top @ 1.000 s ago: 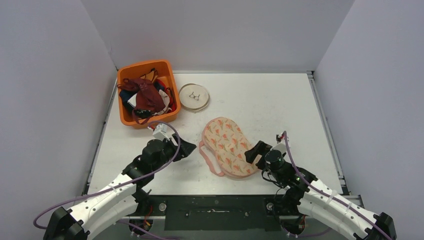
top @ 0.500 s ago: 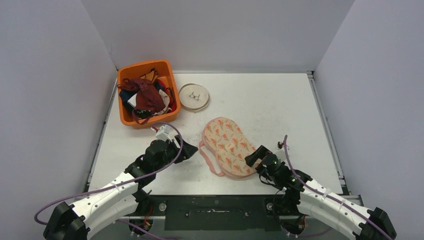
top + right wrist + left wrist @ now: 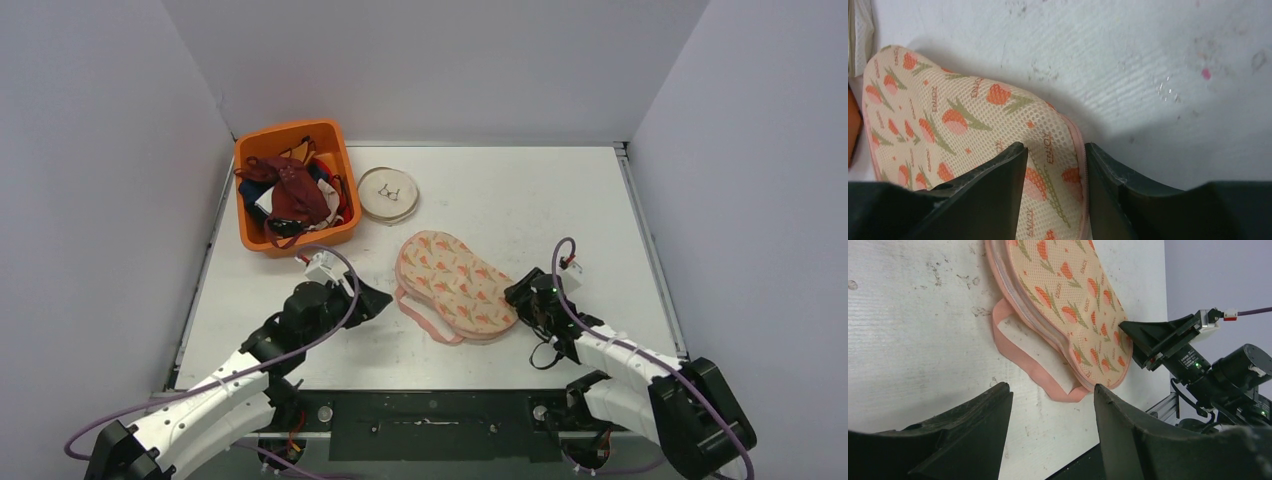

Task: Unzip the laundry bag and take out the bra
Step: Reset both arms

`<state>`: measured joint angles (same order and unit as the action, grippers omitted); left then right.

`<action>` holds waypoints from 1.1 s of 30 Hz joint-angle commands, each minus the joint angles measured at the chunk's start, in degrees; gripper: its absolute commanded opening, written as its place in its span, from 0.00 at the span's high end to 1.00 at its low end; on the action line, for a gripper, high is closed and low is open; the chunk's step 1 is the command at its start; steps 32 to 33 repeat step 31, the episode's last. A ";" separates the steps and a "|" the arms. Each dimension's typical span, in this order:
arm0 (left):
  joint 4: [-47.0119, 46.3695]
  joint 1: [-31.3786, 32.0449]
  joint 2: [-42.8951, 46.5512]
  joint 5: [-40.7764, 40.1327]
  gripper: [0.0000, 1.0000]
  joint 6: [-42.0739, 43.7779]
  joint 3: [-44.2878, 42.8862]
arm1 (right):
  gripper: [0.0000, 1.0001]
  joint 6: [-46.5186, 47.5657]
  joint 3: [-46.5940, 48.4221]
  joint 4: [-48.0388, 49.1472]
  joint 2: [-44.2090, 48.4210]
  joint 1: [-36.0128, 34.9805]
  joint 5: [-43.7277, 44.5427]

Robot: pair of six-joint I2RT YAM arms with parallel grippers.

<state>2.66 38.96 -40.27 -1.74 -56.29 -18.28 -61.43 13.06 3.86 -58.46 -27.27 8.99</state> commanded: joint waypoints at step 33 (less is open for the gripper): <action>18.45 -2.13 0.03 -13.83 0.07 8.42 -15.66 | 0.10 34.24 19.36 -15.15 25.96 -7.01 0.39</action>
